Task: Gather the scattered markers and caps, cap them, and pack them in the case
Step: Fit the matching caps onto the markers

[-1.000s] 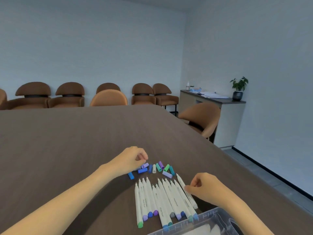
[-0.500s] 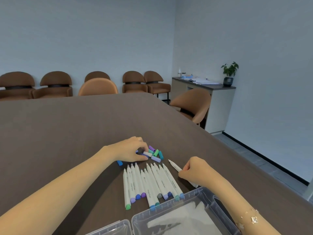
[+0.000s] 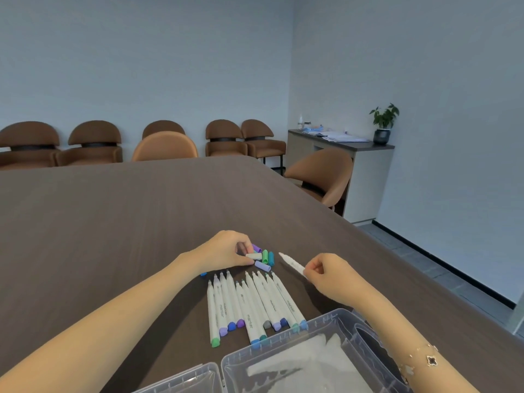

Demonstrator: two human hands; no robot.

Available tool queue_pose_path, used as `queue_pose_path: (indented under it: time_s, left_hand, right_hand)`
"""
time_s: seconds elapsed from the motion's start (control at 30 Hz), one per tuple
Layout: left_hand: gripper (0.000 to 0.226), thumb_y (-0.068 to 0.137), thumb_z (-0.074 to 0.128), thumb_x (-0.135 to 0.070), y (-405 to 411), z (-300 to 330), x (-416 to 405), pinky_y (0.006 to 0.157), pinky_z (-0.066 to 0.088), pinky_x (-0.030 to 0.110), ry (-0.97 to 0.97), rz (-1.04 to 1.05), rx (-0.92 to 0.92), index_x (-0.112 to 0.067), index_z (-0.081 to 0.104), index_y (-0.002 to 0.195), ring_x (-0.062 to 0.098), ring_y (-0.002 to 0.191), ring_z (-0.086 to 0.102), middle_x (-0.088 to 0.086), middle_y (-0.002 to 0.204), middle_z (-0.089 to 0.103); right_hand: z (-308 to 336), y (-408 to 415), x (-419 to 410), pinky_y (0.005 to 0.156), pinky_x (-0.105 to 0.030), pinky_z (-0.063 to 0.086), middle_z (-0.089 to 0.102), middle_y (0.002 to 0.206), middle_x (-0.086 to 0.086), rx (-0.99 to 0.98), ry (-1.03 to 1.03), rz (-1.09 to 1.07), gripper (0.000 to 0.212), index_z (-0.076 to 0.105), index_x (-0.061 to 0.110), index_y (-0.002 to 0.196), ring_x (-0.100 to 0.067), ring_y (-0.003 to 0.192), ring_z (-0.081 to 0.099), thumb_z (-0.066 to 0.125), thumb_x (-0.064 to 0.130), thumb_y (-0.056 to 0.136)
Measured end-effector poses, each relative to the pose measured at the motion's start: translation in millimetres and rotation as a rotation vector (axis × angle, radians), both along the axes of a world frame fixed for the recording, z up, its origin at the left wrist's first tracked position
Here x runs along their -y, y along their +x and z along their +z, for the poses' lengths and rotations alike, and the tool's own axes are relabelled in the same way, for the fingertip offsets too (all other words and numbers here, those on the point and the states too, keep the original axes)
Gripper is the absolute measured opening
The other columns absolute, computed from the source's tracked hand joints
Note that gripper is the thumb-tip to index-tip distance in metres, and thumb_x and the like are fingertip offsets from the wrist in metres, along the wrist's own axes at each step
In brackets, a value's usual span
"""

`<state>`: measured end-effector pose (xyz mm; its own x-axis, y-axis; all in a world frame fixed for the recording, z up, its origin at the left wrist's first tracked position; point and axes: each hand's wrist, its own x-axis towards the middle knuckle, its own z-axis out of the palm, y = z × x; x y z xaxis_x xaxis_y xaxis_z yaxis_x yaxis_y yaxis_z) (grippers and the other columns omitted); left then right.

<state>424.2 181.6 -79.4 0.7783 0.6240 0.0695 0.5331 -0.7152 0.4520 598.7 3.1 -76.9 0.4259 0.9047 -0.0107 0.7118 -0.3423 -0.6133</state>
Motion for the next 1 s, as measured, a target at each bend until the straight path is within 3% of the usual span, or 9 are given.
queue_pose_path:
  time_s: [0.07,0.23,0.37,0.6,0.77,0.9,1.0]
  left_hand:
    - [0.016,0.085,0.068,-0.031,-2,3,3,0.061,0.042,0.011,-0.013,-0.014,0.036,-0.025,0.067,0.099,0.005,0.078,0.056,-0.013,0.092,0.063]
    - [0.018,0.084,0.069,-0.032,-2,8,10,0.056,0.040,0.013,-0.020,-0.045,0.064,-0.028,0.069,0.101,0.005,0.068,0.055,-0.014,0.090,0.067]
    - [0.019,0.085,0.068,-0.031,2,9,16,0.053,0.037,0.009,-0.006,-0.046,0.098,-0.025,0.070,0.103,0.004,0.066,0.054,-0.015,0.089,0.065]
    - [0.018,0.086,0.067,-0.029,3,8,16,0.057,0.037,0.010,-0.014,0.015,0.137,-0.025,0.069,0.104,0.006,0.072,0.055,-0.013,0.092,0.064]
    - [0.015,0.087,0.067,-0.027,7,8,20,0.050,0.036,0.007,-0.020,-0.039,0.144,-0.027,0.069,0.102,0.007,0.065,0.052,-0.015,0.086,0.064]
    - [0.019,0.088,0.065,-0.024,9,9,25,0.066,0.051,0.015,-0.101,-0.101,0.170,-0.026,0.071,0.106,0.011,0.081,0.062,-0.012,0.092,0.068]
    - [0.020,0.089,0.063,-0.027,8,14,27,0.064,0.048,0.025,-0.196,-0.118,0.254,-0.026,0.072,0.106,0.024,0.078,0.062,-0.004,0.090,0.072]
  right_hand:
    - [1,2,0,0.060,-0.013,0.047,0.061,0.089,0.002,-0.007,0.088,0.029,0.007,0.058,0.022,0.097,-0.007,0.071,0.057,0.051,0.021,0.095]
    - [5,2,-3,0.057,-0.009,0.042,0.061,0.098,0.006,-0.054,0.222,0.024,0.014,0.064,0.022,0.105,-0.009,0.076,0.060,0.054,0.024,0.094]
    - [4,1,-5,0.061,-0.009,0.043,0.059,0.099,0.007,-0.033,0.242,0.023,0.015,0.065,0.022,0.105,-0.007,0.078,0.056,0.054,0.023,0.094]
    - [2,6,-4,0.055,-0.006,0.037,0.057,0.100,0.005,-0.020,0.258,-0.035,0.013,0.063,0.021,0.104,-0.008,0.074,0.055,0.055,0.021,0.094]
    - [0,4,-5,0.057,-0.008,0.039,0.059,0.098,0.006,-0.038,0.237,0.012,0.011,0.063,0.023,0.101,-0.008,0.074,0.055,0.056,0.021,0.094]
    - [4,5,-2,0.059,-0.012,0.045,0.063,0.095,0.006,-0.058,0.216,0.066,0.014,0.066,0.022,0.103,-0.011,0.075,0.059,0.056,0.022,0.093]
    - [8,4,1,0.062,-0.017,0.048,0.066,0.092,0.006,-0.100,0.235,0.099,0.015,0.070,0.022,0.100,-0.015,0.076,0.060,0.057,0.022,0.093]
